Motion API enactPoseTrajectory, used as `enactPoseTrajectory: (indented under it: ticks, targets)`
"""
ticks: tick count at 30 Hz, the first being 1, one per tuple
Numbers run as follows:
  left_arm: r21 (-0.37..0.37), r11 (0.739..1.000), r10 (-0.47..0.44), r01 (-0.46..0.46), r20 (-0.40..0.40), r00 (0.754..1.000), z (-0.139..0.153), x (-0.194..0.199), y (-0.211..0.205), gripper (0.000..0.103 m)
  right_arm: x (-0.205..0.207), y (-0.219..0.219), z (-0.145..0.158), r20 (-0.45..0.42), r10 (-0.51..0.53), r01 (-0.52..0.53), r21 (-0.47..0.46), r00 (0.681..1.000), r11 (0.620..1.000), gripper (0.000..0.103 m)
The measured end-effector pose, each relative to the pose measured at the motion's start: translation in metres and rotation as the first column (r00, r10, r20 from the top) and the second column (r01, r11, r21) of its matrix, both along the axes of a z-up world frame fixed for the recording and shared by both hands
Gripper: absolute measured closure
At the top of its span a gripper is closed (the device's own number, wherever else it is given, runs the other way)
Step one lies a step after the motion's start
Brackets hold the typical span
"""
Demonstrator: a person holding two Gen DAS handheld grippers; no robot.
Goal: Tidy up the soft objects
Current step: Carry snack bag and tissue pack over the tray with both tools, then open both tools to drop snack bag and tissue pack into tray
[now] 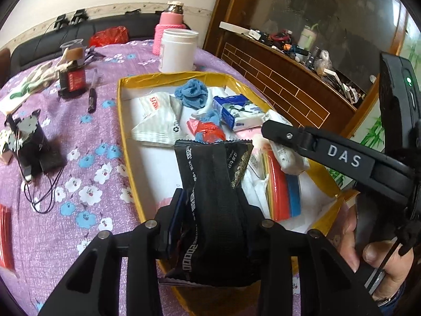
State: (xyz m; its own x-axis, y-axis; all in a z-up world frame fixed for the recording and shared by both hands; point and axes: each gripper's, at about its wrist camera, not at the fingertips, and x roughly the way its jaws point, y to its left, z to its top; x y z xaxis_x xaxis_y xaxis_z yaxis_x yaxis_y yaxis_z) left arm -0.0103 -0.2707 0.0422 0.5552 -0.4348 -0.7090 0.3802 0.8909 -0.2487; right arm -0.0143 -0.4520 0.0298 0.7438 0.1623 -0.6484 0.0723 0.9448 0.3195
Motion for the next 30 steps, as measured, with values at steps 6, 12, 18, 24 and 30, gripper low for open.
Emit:
enactPoseTrajectory:
  ticks: [6,12,18,24,30]
  targets:
    - [-0.025,1.000,-0.016,0.017,0.017,1.000,0.004,-0.003,0.001,0.036,-0.004,-0.003,0.008,0.029,-0.025,0.025,-0.009,0.999,1.000,0.029]
    - [-0.040,0.999,-0.021,0.024,0.058,0.998,0.019,-0.012,0.006,0.028,-0.016,-0.008,0.021,0.084,-0.063,0.063,-0.003,0.994,0.998,0.028]
    - [-0.073,0.997,-0.018,0.025,0.099,0.995,0.037,-0.023,0.018,0.027,-0.029,-0.012,0.036,0.139,-0.090,0.086,0.031,0.986,0.996,0.028]
    - [-0.113,0.994,0.009,0.006,0.131,0.991,0.055,-0.031,0.040,0.027,-0.036,-0.002,0.046,0.162,-0.079,0.074,0.036,0.984,0.997,0.028]
    - [-0.147,0.989,0.050,-0.028,0.147,0.988,0.066,-0.036,0.069,0.026,-0.037,0.020,0.049,0.161,-0.037,0.034,0.017,0.986,0.999,0.028]
